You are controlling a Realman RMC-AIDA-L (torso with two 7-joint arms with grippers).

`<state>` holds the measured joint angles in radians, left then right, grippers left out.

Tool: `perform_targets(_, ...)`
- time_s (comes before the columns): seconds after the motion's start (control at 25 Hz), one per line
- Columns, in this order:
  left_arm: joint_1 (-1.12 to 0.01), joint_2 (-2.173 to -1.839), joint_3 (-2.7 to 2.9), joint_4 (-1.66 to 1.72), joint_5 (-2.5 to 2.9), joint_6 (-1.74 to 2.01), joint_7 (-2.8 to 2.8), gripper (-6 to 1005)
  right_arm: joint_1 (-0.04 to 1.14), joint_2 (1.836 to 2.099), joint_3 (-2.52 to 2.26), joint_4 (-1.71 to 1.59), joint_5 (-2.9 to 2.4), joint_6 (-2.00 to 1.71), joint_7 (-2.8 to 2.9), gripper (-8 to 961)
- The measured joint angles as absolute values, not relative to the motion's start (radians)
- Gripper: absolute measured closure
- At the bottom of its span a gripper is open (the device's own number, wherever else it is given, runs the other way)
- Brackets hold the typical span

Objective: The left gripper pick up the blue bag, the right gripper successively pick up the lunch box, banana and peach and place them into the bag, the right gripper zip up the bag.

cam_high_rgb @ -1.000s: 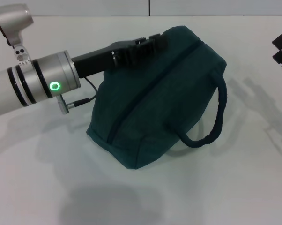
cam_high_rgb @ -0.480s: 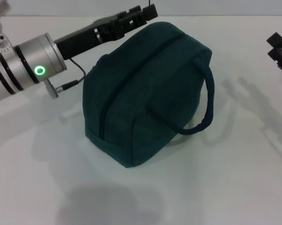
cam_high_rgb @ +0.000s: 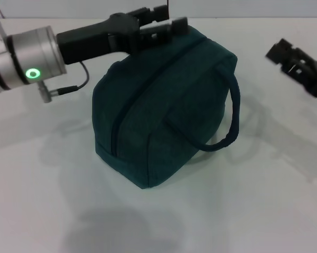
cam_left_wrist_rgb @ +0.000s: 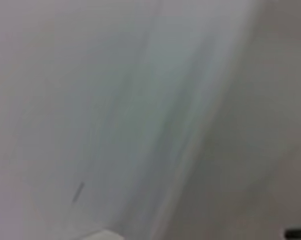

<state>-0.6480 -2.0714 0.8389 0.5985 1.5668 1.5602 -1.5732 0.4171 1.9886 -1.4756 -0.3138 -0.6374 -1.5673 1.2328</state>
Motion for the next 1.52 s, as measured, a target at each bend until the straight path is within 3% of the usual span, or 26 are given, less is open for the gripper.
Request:
perform_targets(0.44, -0.483, -2.054, 0.839, 0.840, 1.670, 1.839, -1.505, 116, 0.417, 1.985, -1.475, -0.376, -0.865, -1.741, 0.960, 67)
perform_targets(0.6, -0.423, -2.024, 0.839, 0.836, 1.684, 1.926, -1.462, 117, 0.419, 1.999, -1.476, -0.400, -0.973, -1.747, 0.905, 67)
perform_targets(0.84, -0.335, -2.020, 0.839, 0.822, 1.694, 1.959, -1.344, 118, 0.443, 2.018, -1.488, -0.404, -1.090, -1.696, 0.880, 67)
perform_targets(1.16, -0.315, -1.978, 0.839, 0.699, 1.719, 1.971, -1.287, 118, 0.451, 2.027, -1.598, -0.407, -1.088, -1.601, 0.852, 67)
perform_targets(1.52, -0.316, -1.982, 0.839, 0.695, 1.737, 1.979, -1.276, 117, 0.451, 2.028, -1.612, -0.407, -1.082, -1.585, 0.844, 67)
